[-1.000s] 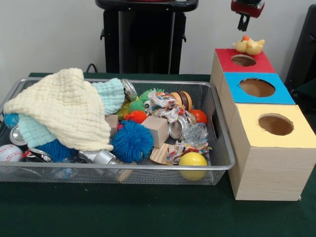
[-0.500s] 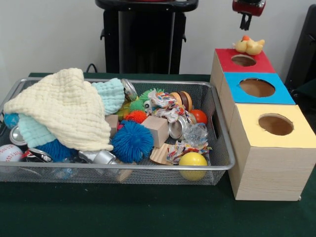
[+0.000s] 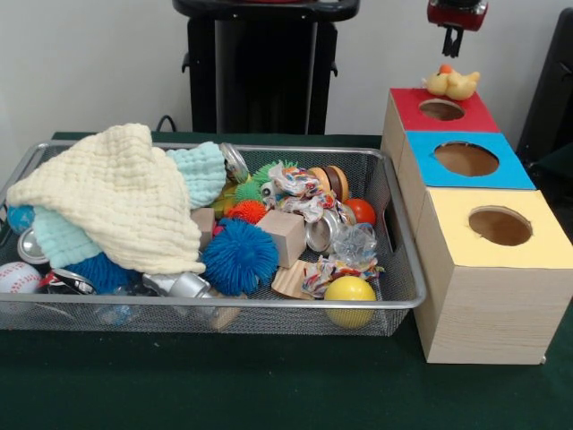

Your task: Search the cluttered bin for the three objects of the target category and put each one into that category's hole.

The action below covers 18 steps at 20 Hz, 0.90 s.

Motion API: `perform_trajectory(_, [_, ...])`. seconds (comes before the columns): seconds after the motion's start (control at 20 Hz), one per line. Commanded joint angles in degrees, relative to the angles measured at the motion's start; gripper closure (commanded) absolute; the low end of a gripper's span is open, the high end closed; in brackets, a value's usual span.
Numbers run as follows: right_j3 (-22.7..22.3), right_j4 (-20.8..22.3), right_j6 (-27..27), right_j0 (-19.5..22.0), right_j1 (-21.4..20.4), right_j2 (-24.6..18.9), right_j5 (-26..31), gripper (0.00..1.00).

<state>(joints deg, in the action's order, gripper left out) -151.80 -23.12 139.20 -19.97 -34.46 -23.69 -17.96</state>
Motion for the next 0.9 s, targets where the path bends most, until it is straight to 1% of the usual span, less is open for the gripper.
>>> perform_trajectory(0.05, [8.6, 0.6, 17.6, 2.7, 2.5, -2.9, -7.0, 1.00])
perform_trajectory(0.25, [9.3, 2.0, 16.9, 2.3, 3.6, -1.7, -8.5, 1.00])
perform_trajectory(0.45, [10.1, 1.7, 14.2, 0.5, 3.3, 0.6, -7.8, 1.00])
perform_trajectory(0.65, [10.5, 1.4, 13.0, -1.2, 3.3, 2.3, -8.3, 1.00])
perform_trajectory(0.8, [10.7, 1.3, 12.9, -2.0, 3.5, 3.0, -9.0, 1.00])
perform_trajectory(0.9, [10.8, 1.8, 13.4, -1.8, 4.0, 2.8, -9.8, 1.00])
